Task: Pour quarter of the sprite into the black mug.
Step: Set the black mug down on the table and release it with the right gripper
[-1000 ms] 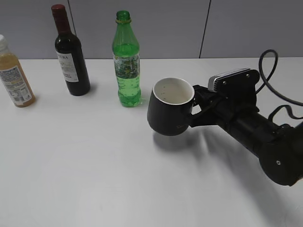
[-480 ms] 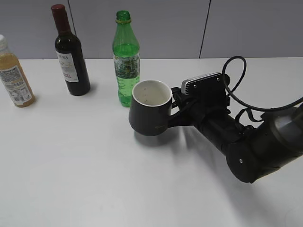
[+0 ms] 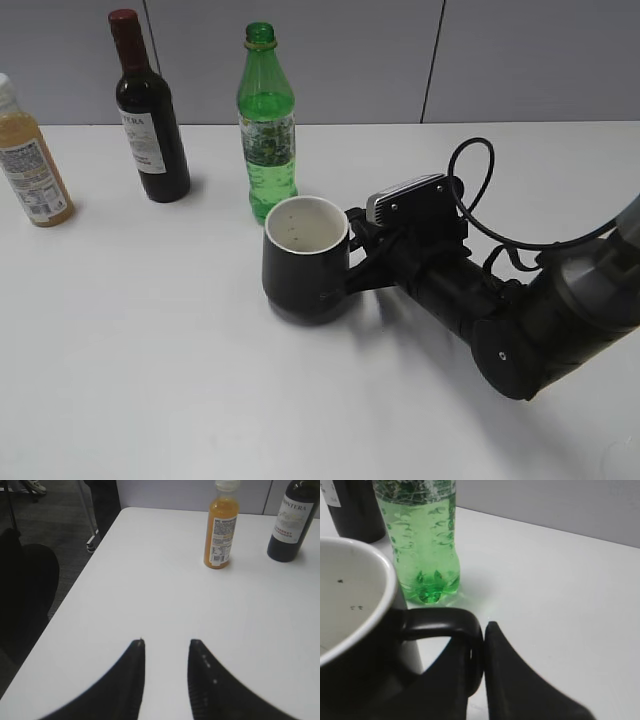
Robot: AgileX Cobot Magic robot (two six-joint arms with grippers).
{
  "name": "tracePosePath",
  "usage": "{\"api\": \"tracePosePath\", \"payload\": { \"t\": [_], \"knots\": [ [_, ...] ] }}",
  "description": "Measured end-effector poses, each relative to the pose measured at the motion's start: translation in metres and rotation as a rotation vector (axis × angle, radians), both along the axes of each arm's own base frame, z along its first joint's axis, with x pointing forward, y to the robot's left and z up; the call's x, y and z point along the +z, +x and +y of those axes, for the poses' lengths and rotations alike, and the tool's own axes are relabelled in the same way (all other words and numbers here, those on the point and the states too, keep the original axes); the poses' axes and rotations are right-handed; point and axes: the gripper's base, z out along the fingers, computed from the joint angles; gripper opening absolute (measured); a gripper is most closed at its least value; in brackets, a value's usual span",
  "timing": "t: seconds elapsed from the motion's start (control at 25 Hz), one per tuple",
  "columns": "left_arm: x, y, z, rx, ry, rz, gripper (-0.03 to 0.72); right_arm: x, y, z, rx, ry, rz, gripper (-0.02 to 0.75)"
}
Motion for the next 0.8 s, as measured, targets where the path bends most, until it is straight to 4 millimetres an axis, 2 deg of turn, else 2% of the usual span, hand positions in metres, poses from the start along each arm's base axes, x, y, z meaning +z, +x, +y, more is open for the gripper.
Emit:
{"api": "tracePosePath", "payload": {
  "t": [0.24,0.8],
  "knots": [
    [0.0,0.0,0.0,0.0,0.0,0.0,0.237,-0.01,-0.002,0.001,0.019,-0.02,0.021,0.039],
    [0.0,0.0,0.0,0.0,0.0,0.0,0.237,-0.012,-0.009,0.0,0.063,-0.026,0.018,0.038]
  ]
}}
